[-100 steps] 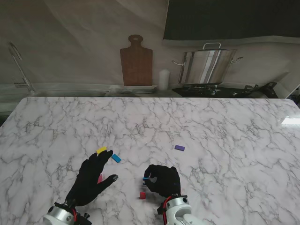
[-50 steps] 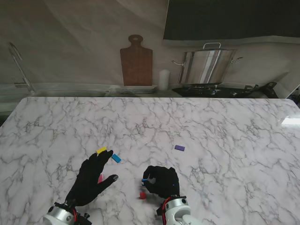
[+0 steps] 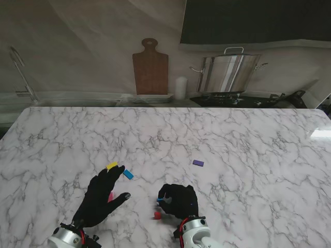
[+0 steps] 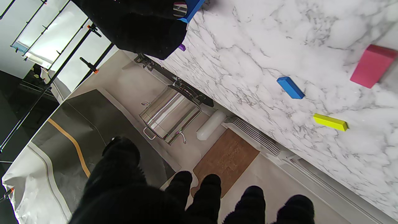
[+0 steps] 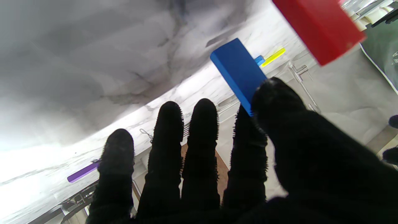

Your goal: Arrange dominoes in a row

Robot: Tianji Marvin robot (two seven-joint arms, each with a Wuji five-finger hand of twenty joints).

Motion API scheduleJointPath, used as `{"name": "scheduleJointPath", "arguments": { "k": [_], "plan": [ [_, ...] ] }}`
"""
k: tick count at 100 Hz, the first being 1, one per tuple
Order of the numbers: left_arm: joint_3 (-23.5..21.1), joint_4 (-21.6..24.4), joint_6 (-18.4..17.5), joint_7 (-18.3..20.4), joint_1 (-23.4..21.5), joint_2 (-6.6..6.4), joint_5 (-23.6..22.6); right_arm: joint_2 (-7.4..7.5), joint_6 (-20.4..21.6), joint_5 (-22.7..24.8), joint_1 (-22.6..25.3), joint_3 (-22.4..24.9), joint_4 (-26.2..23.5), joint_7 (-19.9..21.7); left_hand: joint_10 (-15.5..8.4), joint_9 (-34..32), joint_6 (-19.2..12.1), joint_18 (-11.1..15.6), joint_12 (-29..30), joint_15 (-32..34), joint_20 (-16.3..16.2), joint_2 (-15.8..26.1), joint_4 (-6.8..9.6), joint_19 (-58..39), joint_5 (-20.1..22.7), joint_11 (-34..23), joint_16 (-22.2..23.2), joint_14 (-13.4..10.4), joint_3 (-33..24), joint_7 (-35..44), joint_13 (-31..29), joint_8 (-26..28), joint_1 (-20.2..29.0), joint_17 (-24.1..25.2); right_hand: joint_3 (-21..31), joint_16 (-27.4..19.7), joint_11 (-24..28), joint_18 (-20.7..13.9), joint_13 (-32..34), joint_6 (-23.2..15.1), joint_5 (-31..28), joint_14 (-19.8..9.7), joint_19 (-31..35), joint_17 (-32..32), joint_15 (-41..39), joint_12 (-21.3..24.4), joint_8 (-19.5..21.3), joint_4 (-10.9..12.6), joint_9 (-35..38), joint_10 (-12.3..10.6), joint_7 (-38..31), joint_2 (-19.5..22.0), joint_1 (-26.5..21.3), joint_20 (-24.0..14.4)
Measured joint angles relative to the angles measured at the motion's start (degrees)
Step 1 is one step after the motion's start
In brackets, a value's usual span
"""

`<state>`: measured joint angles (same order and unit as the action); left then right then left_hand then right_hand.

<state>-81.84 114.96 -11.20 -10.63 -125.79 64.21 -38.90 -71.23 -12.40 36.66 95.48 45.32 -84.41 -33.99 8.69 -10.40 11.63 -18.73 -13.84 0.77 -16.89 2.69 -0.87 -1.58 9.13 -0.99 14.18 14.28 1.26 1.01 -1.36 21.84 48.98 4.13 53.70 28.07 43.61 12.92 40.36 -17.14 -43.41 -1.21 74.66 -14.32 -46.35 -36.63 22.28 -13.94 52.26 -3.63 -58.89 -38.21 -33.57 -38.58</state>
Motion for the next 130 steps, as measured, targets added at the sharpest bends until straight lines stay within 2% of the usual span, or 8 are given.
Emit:
{"name": "scheduleJointPath", "arguments": {
  "k": [44,130],
  "plan": [
    [0.00,0.00,0.00,-0.04,-0.02,0.00,0.03,-0.05,0.51,-0.69,-0.09,-0.20,0.60,0.15,0.00,0.00,0.01,0.00,0.00,0.00,0.00,0.00,0.00,0.00,0.00,0.00,0.00,0.00,0.00,0.00,0.00,0.00,0.00,0.00,-0.12,0.00,0.74,0.00,0.00,-2.07,-0.05,0.00,0.00,0.00,-0.59,-0.49,-0.01,-1.55,-0.70,-0.06,0.76,-0.02,0.07,0.00],
    [0.03,-0.02,0.02,-0.11,-0.02,0.02,0.03,0.15,0.24,-0.20,-0.38,-0.45,0.60,1.49,0.00,0.00,0.01,0.00,-0.01,0.00,0.00,0.00,0.00,0.00,0.00,0.00,0.00,0.00,0.00,0.00,0.00,0.00,0.00,0.00,-0.91,0.00,0.75,0.00,0.00,-4.27,-0.14,0.00,0.00,0.22,-0.61,-0.54,-0.02,-2.18,-0.70,-0.09,2.27,-0.02,0.18,0.00]
  ]
}}
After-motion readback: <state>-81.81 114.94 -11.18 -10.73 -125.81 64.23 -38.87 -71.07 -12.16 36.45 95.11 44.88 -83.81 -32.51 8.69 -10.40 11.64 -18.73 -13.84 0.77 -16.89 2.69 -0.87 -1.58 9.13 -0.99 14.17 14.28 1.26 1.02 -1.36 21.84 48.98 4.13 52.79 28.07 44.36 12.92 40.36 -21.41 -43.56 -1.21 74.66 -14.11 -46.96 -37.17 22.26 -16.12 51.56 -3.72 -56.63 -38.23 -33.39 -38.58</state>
